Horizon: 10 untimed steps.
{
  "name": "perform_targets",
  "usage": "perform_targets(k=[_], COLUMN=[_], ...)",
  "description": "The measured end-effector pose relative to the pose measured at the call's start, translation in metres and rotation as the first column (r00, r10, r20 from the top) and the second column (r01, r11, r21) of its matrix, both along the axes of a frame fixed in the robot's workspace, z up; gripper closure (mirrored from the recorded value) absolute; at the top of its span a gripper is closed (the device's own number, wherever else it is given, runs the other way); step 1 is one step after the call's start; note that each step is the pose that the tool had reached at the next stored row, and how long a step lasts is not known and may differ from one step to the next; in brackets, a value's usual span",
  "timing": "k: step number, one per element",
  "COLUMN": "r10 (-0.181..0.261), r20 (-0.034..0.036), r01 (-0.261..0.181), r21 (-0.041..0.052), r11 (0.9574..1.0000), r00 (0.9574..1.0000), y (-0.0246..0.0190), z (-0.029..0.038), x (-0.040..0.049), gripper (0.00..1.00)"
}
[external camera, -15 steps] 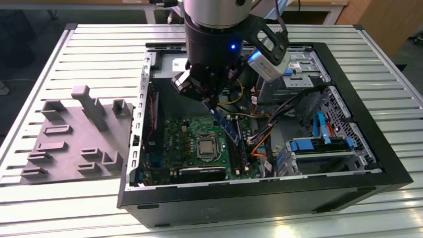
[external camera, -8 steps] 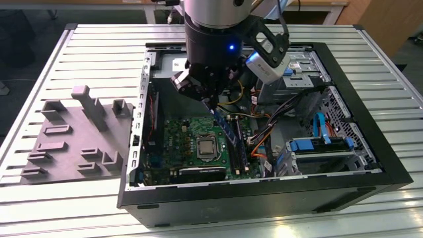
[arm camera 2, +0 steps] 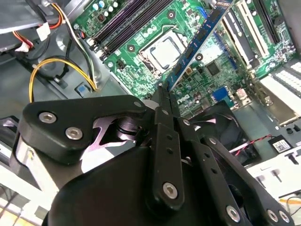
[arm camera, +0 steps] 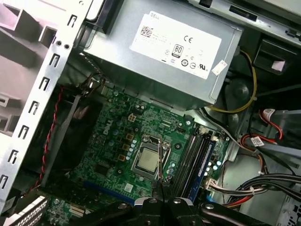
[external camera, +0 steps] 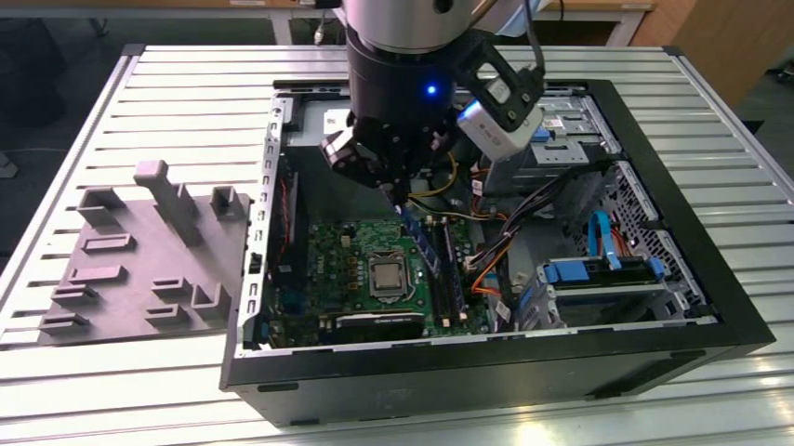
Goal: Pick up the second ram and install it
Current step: 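Insert the second ram into the second slot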
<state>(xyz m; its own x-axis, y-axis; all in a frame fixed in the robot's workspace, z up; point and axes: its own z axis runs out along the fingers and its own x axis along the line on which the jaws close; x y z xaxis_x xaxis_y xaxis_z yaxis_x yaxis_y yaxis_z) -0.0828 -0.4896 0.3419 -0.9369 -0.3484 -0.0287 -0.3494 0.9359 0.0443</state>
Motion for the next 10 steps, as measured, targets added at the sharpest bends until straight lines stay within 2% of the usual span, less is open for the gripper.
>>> perform_targets(k=[6, 10], r10=[-0.049, -0.087], r20=[0.0, 0.0], r01=[0.049, 0.087], r21=[0.0, 0.0001], r11=[0.9988, 0.9962], r00=[0.9988, 0.9962], y=[0.0, 0.0], z=[-0.0001, -0.0003], x=[0.0, 0.0], gripper=[0.88, 0.88])
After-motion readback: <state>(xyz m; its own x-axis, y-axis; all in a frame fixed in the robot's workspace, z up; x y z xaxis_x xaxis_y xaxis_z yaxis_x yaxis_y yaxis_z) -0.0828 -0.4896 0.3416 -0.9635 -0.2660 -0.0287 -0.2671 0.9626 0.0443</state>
